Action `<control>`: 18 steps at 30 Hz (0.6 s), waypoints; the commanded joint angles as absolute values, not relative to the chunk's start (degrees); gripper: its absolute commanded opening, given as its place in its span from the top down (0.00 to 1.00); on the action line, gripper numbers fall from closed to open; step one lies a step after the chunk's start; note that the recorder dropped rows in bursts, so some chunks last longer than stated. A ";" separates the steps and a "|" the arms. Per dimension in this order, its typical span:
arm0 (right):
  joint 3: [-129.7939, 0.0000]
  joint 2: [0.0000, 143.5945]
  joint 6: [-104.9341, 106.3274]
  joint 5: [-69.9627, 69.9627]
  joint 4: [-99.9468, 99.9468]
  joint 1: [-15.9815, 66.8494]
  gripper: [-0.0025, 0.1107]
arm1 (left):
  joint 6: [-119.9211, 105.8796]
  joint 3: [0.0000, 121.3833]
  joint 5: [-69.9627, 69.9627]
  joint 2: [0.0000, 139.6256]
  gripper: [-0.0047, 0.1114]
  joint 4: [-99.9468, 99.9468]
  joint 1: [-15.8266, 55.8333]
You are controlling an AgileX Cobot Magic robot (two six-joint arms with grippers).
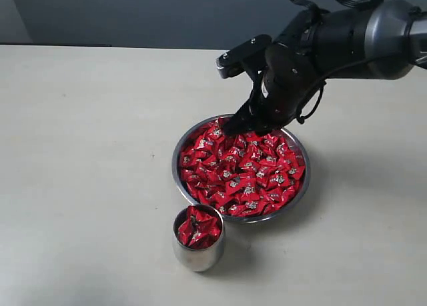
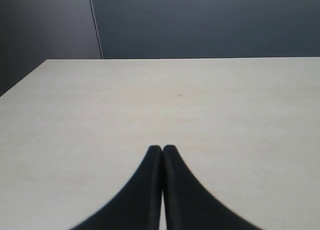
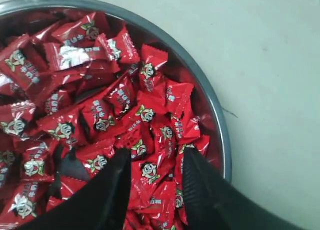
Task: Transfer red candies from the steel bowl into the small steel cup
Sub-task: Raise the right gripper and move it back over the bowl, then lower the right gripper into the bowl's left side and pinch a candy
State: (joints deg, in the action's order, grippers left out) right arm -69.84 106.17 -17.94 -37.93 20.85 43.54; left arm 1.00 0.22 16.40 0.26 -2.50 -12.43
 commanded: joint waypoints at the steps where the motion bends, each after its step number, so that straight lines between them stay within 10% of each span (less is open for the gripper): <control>1: -71.85 107.45 -18.13 -37.11 21.32 43.34 0.67 | 1.15 0.00 16.30 0.00 0.96 -2.57 -12.48; 18: -80.83 113.15 0.00 -36.57 -1.42 43.34 0.67 | 1.15 0.00 16.30 0.00 0.96 -2.57 -12.48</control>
